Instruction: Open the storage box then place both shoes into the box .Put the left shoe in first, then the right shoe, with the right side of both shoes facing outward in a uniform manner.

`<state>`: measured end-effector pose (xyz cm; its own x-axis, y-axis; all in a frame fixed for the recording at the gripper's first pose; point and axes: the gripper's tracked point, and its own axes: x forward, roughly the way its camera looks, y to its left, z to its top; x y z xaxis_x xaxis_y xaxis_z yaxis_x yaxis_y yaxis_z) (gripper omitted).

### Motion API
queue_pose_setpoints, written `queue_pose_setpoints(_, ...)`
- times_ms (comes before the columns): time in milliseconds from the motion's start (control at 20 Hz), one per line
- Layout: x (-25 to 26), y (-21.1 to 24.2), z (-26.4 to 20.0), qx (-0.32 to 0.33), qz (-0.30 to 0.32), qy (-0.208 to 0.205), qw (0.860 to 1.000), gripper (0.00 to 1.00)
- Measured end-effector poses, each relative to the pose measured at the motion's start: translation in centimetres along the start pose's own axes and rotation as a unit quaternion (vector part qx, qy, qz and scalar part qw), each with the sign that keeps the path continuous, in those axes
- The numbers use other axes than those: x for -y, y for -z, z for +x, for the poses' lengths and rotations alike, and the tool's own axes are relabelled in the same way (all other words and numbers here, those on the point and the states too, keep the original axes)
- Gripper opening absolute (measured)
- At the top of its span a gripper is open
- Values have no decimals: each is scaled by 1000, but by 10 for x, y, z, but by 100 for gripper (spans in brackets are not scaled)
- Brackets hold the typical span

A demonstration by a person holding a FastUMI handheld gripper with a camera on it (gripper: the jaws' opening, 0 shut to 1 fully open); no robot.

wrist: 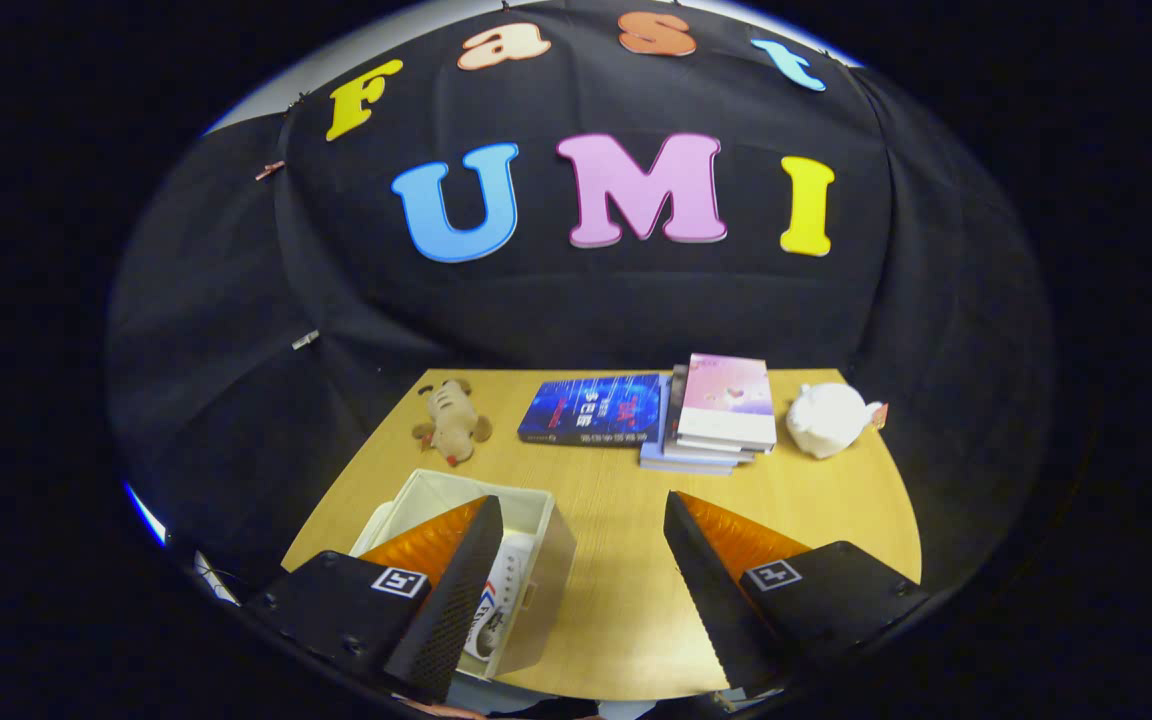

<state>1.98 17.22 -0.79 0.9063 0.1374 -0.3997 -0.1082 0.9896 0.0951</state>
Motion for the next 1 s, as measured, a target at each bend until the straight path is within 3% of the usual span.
queue_pose_setpoints(350, 71, -96, -54, 176, -25, 23, 984, 99)
queue_pose_setpoints(600, 95, -116, -82, 253, -29, 6, 967, 99)
queue_pose_setpoints(800, 121, -112, -91, 276, -50, 25, 959, 98)
queue_pose_setpoints(1000, 128, -80, -75, 236, -26, 10, 971, 99)
